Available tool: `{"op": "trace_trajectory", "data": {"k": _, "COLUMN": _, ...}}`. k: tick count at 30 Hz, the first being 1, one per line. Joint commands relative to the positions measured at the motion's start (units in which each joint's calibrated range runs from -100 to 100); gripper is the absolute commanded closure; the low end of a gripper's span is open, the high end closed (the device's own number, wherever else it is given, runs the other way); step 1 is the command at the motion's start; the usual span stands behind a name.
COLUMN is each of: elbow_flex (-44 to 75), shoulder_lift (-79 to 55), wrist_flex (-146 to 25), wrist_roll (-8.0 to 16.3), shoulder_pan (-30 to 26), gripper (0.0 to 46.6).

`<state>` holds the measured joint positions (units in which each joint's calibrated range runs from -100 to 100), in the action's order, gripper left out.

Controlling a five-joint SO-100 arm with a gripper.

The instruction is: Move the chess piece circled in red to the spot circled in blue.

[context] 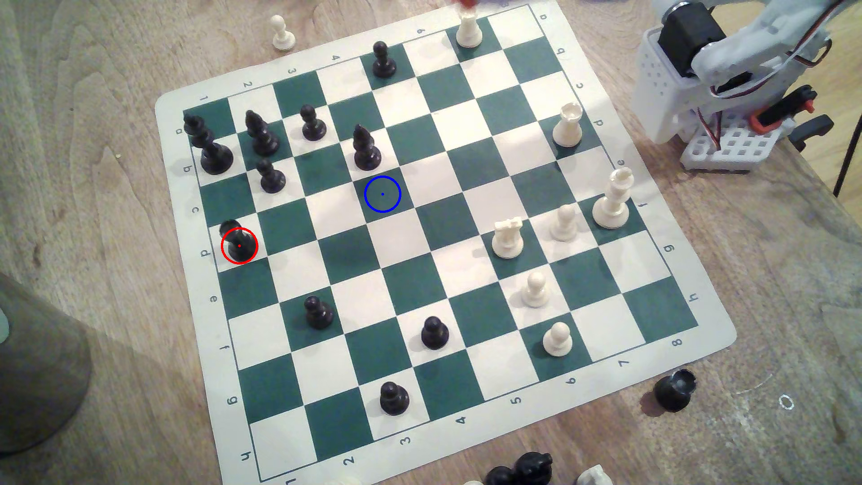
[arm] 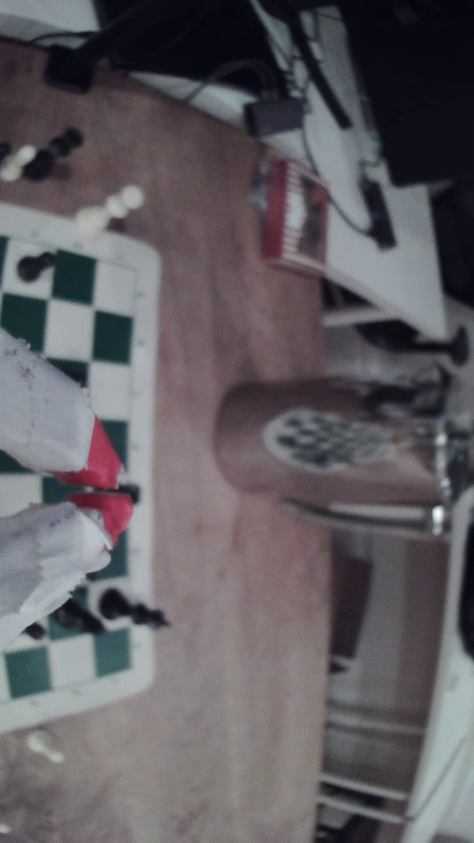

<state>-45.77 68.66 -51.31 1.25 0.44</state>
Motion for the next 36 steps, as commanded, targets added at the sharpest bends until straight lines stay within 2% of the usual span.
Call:
{"op": "trace_trajectory", "data": {"k": 1, "elbow_flex": 15.1, "shoulder_lift": -16.7, "wrist_flex": -5.3, "wrist_roll": 2.1, "shoulder_pan": -1.5, "gripper": 46.2}}
{"op": "trace_trajectory", "data": {"k": 3, "elbow_flex": 23.6, "shoulder_lift": -24.9, "wrist_flex": -10.2, "wrist_roll": 3.4, "shoulder_pan": -3.2, "gripper": 46.0}}
{"op": "trace_trajectory", "data": {"k": 10, "elbow_flex": 44.4, "shoulder_lift": -45.9, "wrist_flex": -15.4, "wrist_roll": 4.4, "shoulder_pan": -3.7, "gripper": 44.4}}
{"op": "trace_trajectory", "data": {"k": 19, "elbow_flex": 56.2, "shoulder_lift": -63.8, "wrist_flex": -12.0, "wrist_roll": 6.5, "shoulder_pan": -2.5, "gripper": 40.8}}
{"op": "trace_trajectory", "data": {"k": 23, "elbow_flex": 59.9, "shoulder_lift": -68.8, "wrist_flex": -11.0, "wrist_roll": 6.6, "shoulder_pan": -0.8, "gripper": 39.8}}
{"op": "trace_trajectory", "data": {"k": 28, "elbow_flex": 59.3, "shoulder_lift": -72.7, "wrist_flex": -3.7, "wrist_roll": 8.2, "shoulder_pan": 1.2, "gripper": 29.9}}
{"op": "trace_trajectory", "data": {"k": 36, "elbow_flex": 60.6, "shoulder_lift": -79.5, "wrist_flex": 2.5, "wrist_roll": 8.5, "shoulder_pan": 2.3, "gripper": 28.7}}
